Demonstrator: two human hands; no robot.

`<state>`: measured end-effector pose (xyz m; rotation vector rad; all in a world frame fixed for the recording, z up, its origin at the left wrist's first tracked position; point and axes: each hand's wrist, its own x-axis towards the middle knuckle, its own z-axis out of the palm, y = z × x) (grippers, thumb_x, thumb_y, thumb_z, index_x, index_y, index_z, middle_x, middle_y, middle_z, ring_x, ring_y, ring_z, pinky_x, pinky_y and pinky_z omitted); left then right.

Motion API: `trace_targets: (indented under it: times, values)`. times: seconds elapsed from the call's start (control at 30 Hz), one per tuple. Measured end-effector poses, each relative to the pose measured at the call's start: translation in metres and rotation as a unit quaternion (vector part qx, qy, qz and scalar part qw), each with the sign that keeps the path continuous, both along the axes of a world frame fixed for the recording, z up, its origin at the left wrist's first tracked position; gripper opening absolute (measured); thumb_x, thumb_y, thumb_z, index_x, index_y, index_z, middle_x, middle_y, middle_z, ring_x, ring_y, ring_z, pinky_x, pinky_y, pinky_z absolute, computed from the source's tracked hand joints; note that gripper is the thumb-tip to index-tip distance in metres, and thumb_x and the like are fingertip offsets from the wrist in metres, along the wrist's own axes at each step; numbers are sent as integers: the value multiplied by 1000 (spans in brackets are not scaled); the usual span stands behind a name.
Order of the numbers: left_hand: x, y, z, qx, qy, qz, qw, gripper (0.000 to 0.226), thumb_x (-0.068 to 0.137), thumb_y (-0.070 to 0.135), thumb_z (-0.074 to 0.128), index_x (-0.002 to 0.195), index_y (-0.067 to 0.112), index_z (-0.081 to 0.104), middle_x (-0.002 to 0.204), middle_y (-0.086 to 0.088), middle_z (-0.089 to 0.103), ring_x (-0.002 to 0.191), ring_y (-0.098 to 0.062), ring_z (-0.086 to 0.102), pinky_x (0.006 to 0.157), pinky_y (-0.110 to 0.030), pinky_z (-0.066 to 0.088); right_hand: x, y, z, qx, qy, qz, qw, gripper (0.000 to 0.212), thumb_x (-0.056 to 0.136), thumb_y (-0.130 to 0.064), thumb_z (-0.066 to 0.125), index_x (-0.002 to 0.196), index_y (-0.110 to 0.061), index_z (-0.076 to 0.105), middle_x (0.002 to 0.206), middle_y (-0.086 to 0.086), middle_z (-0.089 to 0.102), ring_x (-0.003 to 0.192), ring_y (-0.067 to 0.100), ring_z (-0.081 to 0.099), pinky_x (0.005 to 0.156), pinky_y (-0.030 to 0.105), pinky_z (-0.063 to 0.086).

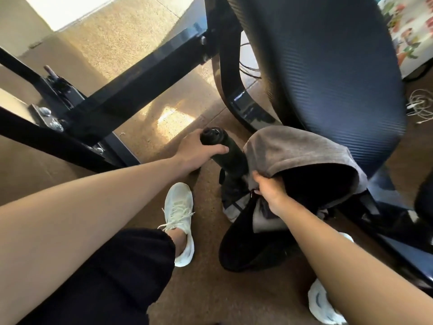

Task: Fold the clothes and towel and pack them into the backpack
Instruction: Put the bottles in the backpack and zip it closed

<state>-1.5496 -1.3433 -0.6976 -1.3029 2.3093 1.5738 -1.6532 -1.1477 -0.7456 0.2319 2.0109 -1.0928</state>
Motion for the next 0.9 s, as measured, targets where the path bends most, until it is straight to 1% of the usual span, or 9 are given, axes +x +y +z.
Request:
trace_targets:
  times: [0.1, 0.2, 0.3, 0.37, 0.5, 0.6, 0.7, 0.83, 0.9]
  values:
    - [3, 3, -4, 110, 0, 84, 990, 54, 85, 42, 78, 128, 15, 59, 121, -3, 66, 102, -17, 66, 87, -35, 62, -5, 9, -8, -66, -71, -64, 993, 35, 102, -19, 60, 135, -9, 57, 130, 8, 62, 100, 21, 65, 76, 33, 60]
    - [5, 7, -8, 163, -1, 171, 972, 50, 87, 42, 76, 125, 14, 59, 110, -3, 64, 91, -17, 69, 82, -33, 63, -5, 10, -15, -34, -45, -69, 996, 39, 103, -19, 57, 138, -2, 53, 129, 14, 61, 92, 23, 70, 78, 34, 62]
    - [2, 10, -9, 87, 7, 163, 983, 62, 77, 53, 78, 124, 16, 60, 111, -3, 66, 94, -19, 68, 85, -42, 63, 5, 10, -16, 71, 66, 34, 995, 28, 100, -22, 57, 107, 3, 64, 112, 23, 71, 104, 34, 70, 91, 43, 57]
    - [-1, 10, -3, 26, 6, 113, 993, 76, 68, 61, 78, 127, 18, 58, 115, -1, 66, 94, -19, 69, 83, -43, 63, 13, 11, -13, 124, 138, 53, 981, 36, 98, -34, 59, 74, -7, 60, 84, 16, 77, 87, 32, 75, 86, 44, 59]
    - [-7, 15, 7, -40, -21, 26, 999, 81, 64, 66, 77, 129, 21, 58, 121, 0, 65, 108, -23, 62, 87, -40, 56, 41, 11, 8, 77, 53, 9, 996, 61, 100, -49, 53, 59, -6, 66, 60, 11, 72, 60, 26, 73, 68, 42, 64]
    - [-12, 21, 10, -71, -22, -4, 997, 71, 70, 62, 80, 125, 22, 60, 116, 4, 63, 105, -18, 59, 75, -29, 44, 61, 7, 17, -3, 218, 84, 972, 25, 93, -36, 66, 99, -12, 72, 94, -1, 75, 89, 18, 72, 92, 40, 58]
    - [-18, 27, 10, -79, -32, -26, 996, 70, 70, 60, 81, 124, 22, 57, 113, 4, 61, 103, -17, 57, 79, -30, 43, 59, -6, 31, -66, 238, 141, 959, 80, 82, -30, 78, 150, -29, 37, 133, -10, 53, 126, 9, 50, 106, 25, 41]
    - [-25, 36, 8, 24, 2, -61, 998, 78, 59, 72, 77, 117, 22, 64, 110, 5, 66, 100, -16, 62, 85, -33, 50, 31, -12, 35, -103, 236, 162, 953, 92, 73, -36, 87, 151, -33, 38, 143, -9, 55, 132, 7, 51, 106, 24, 41]
    - [-29, 38, 1, 138, 49, -30, 989, 49, 77, 64, 68, 101, 21, 69, 100, 0, 69, 93, -20, 66, 83, -37, 55, 20, -6, 32, -87, 239, 142, 957, 86, 69, -36, 90, 144, -29, 47, 137, -9, 60, 130, 9, 54, 110, 31, 44]
